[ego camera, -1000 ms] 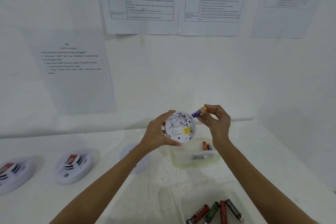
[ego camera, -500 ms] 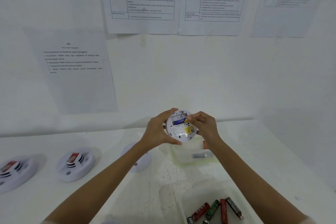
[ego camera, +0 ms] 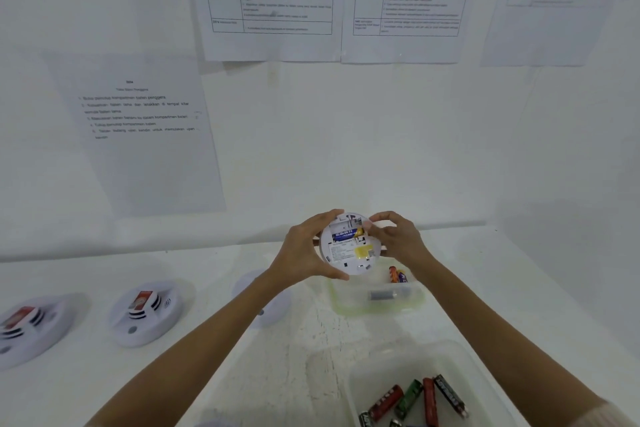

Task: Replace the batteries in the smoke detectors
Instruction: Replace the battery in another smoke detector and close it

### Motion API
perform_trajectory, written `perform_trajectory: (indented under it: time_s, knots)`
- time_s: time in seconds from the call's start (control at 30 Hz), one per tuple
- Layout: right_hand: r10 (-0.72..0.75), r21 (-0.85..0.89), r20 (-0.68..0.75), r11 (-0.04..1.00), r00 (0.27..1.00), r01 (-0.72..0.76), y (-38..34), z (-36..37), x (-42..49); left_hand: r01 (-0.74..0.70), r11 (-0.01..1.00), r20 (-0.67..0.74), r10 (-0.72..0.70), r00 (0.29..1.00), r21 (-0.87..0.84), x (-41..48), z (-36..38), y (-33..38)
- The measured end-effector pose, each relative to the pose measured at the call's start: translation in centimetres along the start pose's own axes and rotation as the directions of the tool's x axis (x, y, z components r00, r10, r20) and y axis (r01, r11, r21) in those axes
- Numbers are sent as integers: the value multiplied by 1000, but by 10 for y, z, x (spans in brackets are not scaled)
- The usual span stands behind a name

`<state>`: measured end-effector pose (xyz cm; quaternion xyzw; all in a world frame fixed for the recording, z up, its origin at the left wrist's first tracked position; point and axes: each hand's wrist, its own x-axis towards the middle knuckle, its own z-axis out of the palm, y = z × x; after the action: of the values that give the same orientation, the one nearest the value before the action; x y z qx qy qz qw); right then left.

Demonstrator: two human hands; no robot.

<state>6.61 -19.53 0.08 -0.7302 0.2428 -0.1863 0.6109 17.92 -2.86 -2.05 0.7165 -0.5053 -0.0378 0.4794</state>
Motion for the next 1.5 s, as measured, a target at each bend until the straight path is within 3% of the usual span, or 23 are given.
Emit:
perform_trajectory:
  time_s: [0.07, 0.1, 0.17, 0.2, 0.3, 0.4, 0.5, 0.6, 0.7, 0.77, 0.87, 0.93, 1.03, 1.13, 1.37, 1.5]
  knots:
    - [48, -187, -3, 981, 999, -48, 2, -13, 1, 16, 1000, -15, -16, 1000, -26, 3, -1, 1]
    - [31, -416, -35, 908, 999, -43, 5, -18, 2, 27, 999, -21, -28, 999, -35, 4, -2, 1]
    - [-46, -828, -56, 561, 997, -20, 16, -26, 2, 49, 998, -22, -50, 998, -40, 4, -3, -1]
    - [-60, -917, -26, 398, 998, 0, 20, -25, 1, 57, 998, -17, -58, 998, -38, 4, -3, -2]
    - [0, -986, 84, 145, 996, 83, 29, -16, 2, 67, 997, 12, -66, 998, -37, 2, 3, -6]
    - [8, -988, 145, 64, 989, 144, 28, -4, 7, 65, 998, 41, -64, 997, -26, 0, 8, -6]
    - [11, -965, 174, 202, 985, 168, 26, 1, 9, 56, 998, 51, -56, 997, -14, -1, 9, -6]
    - [-48, -840, 143, 523, 989, 147, 30, 0, 6, 65, 998, 33, -64, 997, -23, -2, 5, -5]
    - [-58, -406, -51, 913, 997, 32, 30, -7, 4, 76, 996, 10, -76, 997, -48, -3, 0, -5]
    - [17, -84, -115, 996, 993, -26, 23, -13, 4, 89, 994, 3, -89, 996, -64, -4, -1, -6]
    - [63, 217, -76, 975, 995, -45, 4, -21, 2, 103, 992, -1, -103, 995, -78, -4, -2, -6]
    - [41, 254, -61, 967, 997, -24, -9, -23, -2, 98, 993, 5, -98, 995, -71, -4, 0, -6]
    - [-124, -18, -123, 992, 985, 122, -24, -19, -7, 82, 995, 6, -82, 997, -62, -2, 2, -6]
    - [-273, -308, -128, 925, 954, 223, -32, -8, -10, 68, 996, -9, -69, 998, -57, 0, 3, -3]
    - [-387, -422, -74, 847, 919, 322, -33, 15, -11, 37, 998, -25, -38, 999, -48, 1, 3, -1]
    - [-524, -537, -31, 727, 851, 428, -30, 32, -17, 15, 999, -18, -16, 1000, -30, 0, 4, 1]
